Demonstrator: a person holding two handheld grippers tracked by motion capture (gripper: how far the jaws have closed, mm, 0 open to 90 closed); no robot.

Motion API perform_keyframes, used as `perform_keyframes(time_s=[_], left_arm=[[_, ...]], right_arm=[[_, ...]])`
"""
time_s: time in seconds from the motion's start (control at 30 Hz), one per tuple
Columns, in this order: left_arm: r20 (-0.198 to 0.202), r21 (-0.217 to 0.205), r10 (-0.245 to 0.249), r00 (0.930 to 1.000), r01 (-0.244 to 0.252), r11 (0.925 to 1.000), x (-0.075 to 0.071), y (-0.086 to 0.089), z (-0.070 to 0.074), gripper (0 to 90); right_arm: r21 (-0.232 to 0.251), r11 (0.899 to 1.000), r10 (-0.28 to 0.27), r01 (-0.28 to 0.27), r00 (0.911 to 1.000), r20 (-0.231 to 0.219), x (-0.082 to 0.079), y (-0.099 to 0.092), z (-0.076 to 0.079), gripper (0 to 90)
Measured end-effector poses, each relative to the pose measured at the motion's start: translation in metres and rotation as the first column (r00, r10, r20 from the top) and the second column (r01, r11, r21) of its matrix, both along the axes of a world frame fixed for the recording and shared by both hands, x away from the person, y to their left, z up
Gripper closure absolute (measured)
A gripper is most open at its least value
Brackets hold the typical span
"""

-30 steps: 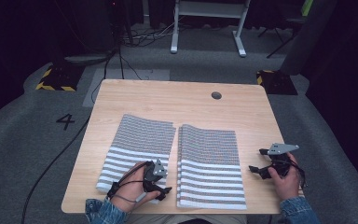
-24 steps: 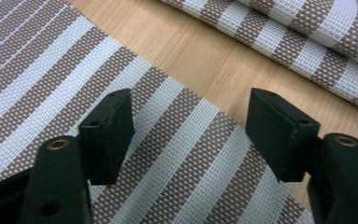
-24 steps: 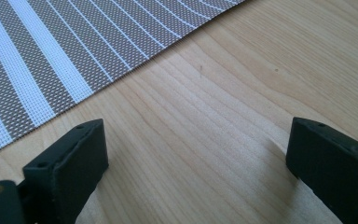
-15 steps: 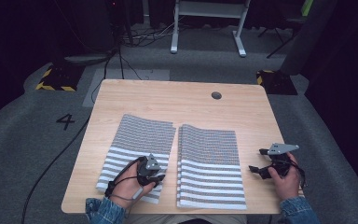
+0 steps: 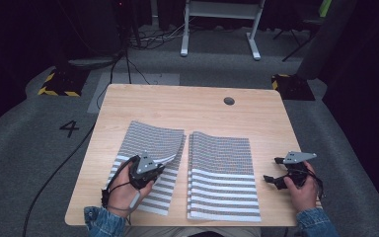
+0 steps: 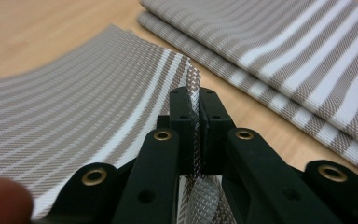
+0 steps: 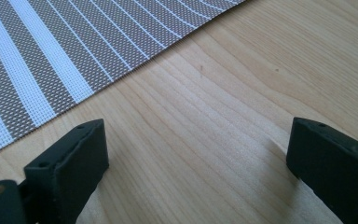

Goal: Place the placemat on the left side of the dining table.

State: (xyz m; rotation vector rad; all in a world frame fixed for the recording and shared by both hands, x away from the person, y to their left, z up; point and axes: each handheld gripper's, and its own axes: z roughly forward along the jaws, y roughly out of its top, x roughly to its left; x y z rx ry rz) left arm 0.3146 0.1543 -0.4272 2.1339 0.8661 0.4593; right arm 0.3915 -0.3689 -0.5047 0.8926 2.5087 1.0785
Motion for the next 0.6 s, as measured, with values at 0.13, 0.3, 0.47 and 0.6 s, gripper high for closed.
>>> perform_keyframes(time_s=[0.13, 0.3, 0.47, 0.6], left_arm=[[0.071, -0.036, 0.063, 0.9955, -0.06, 0.9975, -0.003, 0.018, 0.013, 86.1], [0.149, -0.085, 0.149, 0.9775, -0.138, 0.9868, -0.009, 0.041, 0.028, 86.0], [0.201, -0.106, 0.236, 0.9508, -0.218, 0.9701, -0.016, 0.063, 0.039, 86.1], [0.221, -0.121, 0.297, 0.9288, -0.277, 0.9533, -0.019, 0.08, 0.044, 86.1]], right_arm=[[0.0, 1.0, 0.0, 0.0, 1.0, 0.0, 0.0, 0.0, 0.0, 5.6], [0.0, 1.0, 0.0, 0.0, 1.0, 0.0, 0.0, 0.0, 0.0, 5.7], [0.0, 1.0, 0.0, 0.0, 1.0, 0.0, 0.0, 0.0, 0.0, 5.6], [0.0, 1.0, 0.0, 0.0, 1.0, 0.0, 0.0, 0.0, 0.0, 5.7]])
